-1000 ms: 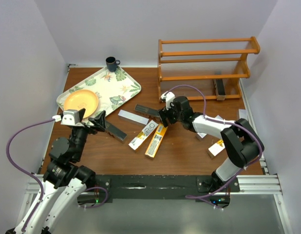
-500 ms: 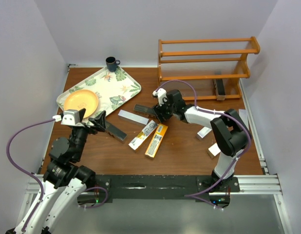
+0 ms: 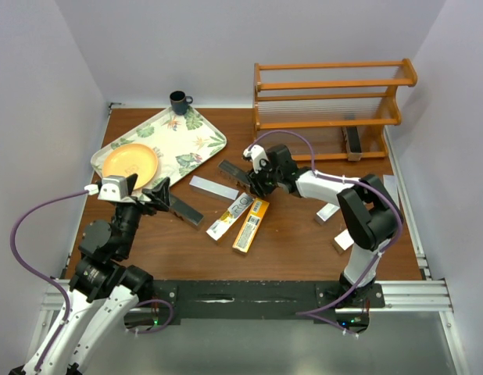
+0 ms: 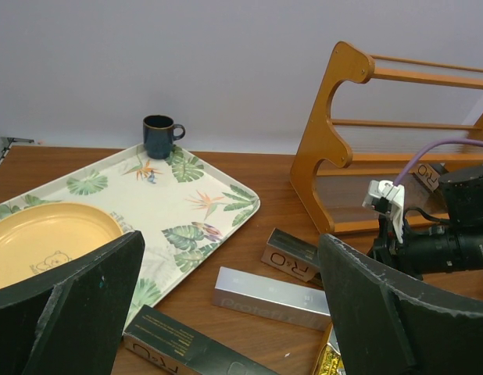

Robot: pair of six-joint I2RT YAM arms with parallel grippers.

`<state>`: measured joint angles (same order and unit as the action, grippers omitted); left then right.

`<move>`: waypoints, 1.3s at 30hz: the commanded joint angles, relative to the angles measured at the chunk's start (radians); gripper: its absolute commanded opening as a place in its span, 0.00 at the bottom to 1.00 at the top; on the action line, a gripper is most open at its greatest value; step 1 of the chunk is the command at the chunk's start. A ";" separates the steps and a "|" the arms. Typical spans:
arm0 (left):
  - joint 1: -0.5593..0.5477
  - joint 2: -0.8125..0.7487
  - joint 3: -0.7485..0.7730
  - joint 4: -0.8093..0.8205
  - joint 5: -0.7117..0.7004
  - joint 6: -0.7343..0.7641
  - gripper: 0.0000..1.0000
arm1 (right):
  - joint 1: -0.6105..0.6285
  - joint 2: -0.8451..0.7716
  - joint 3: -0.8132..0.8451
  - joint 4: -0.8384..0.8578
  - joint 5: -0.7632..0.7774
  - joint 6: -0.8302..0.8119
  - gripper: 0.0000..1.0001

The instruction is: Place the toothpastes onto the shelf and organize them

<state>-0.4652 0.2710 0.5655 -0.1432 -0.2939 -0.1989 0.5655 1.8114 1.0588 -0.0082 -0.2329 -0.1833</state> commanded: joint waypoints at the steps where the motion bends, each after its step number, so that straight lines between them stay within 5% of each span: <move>1: 0.005 0.000 0.019 0.028 0.012 0.006 0.98 | 0.005 -0.063 -0.011 -0.030 -0.057 -0.027 0.42; 21: 0.005 -0.009 0.019 0.027 0.012 0.006 0.98 | 0.060 -0.066 -0.051 -0.027 0.049 0.033 0.55; 24: 0.005 -0.009 0.019 0.025 0.015 0.006 0.98 | 0.060 -0.075 -0.066 -0.006 0.061 0.039 0.50; 30: 0.005 -0.015 0.020 0.027 0.018 0.006 0.98 | 0.060 -0.124 -0.089 -0.010 0.107 0.045 0.20; 39: 0.005 -0.035 0.019 0.025 0.018 0.004 0.98 | 0.059 -0.288 -0.095 -0.146 0.171 0.059 0.17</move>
<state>-0.4652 0.2493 0.5655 -0.1432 -0.2874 -0.1989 0.6220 1.6306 0.9478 -0.1101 -0.1169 -0.1394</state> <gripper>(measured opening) 0.976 0.278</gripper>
